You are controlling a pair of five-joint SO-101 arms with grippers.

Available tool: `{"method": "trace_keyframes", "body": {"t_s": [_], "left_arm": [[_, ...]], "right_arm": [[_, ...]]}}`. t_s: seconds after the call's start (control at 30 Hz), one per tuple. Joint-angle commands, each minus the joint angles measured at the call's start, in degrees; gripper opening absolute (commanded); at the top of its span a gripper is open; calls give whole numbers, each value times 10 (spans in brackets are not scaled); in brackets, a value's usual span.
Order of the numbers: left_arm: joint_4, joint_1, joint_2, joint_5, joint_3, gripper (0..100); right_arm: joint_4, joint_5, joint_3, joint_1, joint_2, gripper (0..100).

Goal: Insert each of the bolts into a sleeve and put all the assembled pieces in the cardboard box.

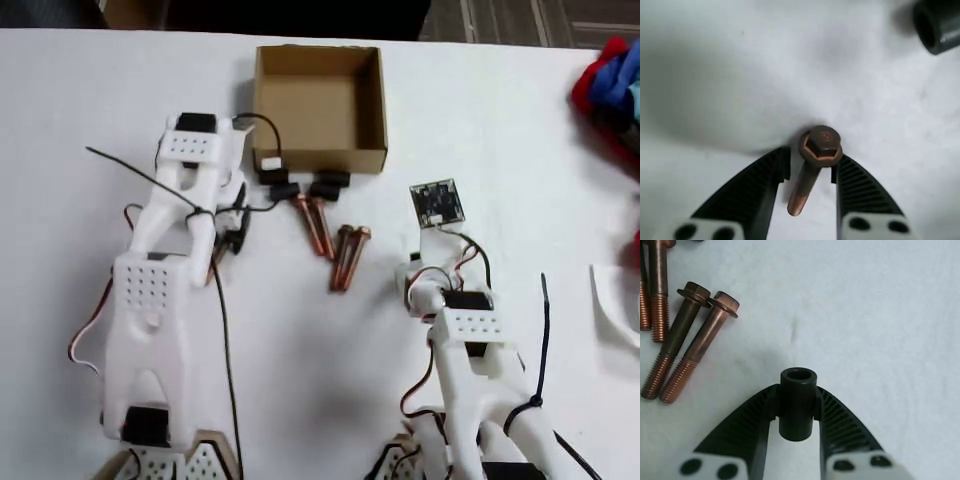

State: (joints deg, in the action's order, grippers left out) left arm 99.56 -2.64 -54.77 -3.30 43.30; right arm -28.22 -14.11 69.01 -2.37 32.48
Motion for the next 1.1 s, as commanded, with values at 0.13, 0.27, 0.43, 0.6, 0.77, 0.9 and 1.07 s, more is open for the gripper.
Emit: {"method": "trace_keyframes", "body": {"t_s": [0.13, 0.27, 0.43, 0.6, 0.77, 0.9, 1.07], "left_arm": [[-50, -3, 0, 3, 29, 158], [-57, 1, 0, 3, 32, 158], [-59, 1, 0, 1, 32, 158], [-55, 6, 3, 3, 32, 158], [-54, 25, 2, 4, 32, 158], [-54, 31, 0, 4, 31, 158], [-59, 27, 0, 4, 32, 131]], "right_arm": [[11, -1, -2, -3, 20, 20], [11, -1, -2, -3, 20, 20], [11, -1, -2, -3, 20, 20], [11, -1, -2, -3, 20, 20], [11, -1, -2, -3, 20, 20], [11, -1, -2, -3, 20, 20], [11, -1, -2, -3, 20, 20]]}}
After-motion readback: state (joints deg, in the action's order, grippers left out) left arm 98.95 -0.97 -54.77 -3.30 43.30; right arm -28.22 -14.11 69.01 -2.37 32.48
